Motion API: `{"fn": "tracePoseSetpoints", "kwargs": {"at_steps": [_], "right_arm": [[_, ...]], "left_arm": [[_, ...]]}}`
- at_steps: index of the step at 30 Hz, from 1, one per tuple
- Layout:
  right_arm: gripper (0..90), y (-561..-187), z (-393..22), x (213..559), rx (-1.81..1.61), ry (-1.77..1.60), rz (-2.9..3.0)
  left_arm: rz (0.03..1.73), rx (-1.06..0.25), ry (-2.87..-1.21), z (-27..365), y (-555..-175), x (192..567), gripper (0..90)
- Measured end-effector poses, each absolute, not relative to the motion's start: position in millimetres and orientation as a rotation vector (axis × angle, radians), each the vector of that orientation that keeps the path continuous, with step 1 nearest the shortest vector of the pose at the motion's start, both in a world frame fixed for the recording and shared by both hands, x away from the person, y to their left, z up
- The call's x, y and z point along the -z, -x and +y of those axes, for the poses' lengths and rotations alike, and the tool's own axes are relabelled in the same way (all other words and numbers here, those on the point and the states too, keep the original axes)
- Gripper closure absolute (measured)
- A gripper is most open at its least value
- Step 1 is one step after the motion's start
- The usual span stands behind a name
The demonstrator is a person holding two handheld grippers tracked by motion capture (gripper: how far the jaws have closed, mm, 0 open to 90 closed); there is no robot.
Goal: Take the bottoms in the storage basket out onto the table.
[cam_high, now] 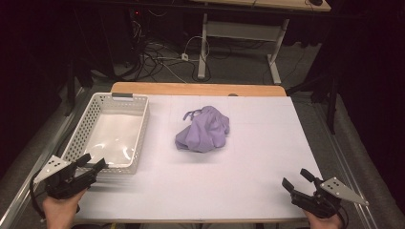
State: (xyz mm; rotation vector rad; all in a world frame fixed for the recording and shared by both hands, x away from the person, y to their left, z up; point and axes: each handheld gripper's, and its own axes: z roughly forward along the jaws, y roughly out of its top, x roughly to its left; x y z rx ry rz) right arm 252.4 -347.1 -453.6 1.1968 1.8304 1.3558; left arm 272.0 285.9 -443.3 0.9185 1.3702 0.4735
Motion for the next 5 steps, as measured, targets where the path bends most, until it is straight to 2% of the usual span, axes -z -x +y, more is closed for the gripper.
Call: {"fn": "tracePoseSetpoints", "kwargs": {"at_steps": [5], "right_arm": [[20.8,-252.5,-347.6,453.6,-1.355,-1.196,1.825]], "left_arm": [[1.357,-0.482,-0.934,283.1,-270.4,444.1,35.1]]}}
